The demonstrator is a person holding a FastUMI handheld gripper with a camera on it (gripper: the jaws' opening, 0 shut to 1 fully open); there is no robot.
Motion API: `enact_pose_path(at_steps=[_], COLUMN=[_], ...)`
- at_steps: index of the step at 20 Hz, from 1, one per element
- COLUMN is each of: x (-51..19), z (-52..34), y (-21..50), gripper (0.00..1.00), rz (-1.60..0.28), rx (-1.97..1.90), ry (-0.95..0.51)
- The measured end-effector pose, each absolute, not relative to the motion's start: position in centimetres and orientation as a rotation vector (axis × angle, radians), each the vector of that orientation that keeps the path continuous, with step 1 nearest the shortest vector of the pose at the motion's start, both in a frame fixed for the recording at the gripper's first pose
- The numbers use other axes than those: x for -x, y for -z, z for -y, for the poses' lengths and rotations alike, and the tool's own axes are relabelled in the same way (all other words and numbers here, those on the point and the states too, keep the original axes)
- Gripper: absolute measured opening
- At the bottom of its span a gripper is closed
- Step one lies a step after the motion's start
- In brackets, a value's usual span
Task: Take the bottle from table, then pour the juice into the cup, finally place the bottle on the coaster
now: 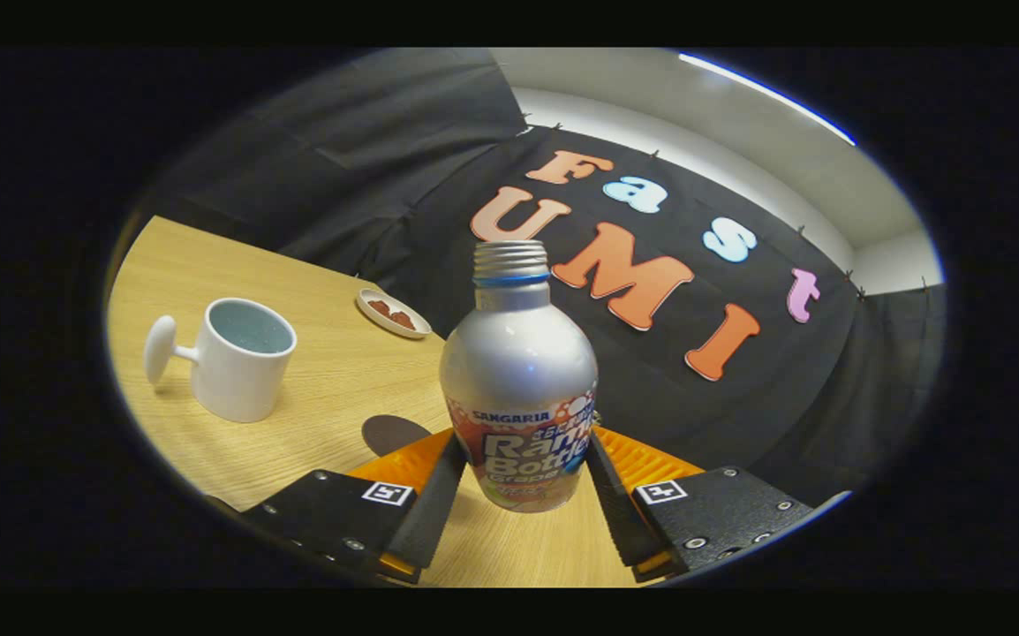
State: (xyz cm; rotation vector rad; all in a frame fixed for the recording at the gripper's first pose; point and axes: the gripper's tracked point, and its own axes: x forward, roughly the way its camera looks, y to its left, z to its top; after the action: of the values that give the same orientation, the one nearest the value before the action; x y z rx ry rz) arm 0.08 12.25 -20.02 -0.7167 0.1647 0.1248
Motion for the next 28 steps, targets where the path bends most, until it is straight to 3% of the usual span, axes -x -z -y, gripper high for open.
enact_pose_path(at_steps=[28], x=[-2.5], z=[-15.6], y=[20.1], gripper=[0.76], rz=[0.003], rx=[1.403], ry=[-0.091])
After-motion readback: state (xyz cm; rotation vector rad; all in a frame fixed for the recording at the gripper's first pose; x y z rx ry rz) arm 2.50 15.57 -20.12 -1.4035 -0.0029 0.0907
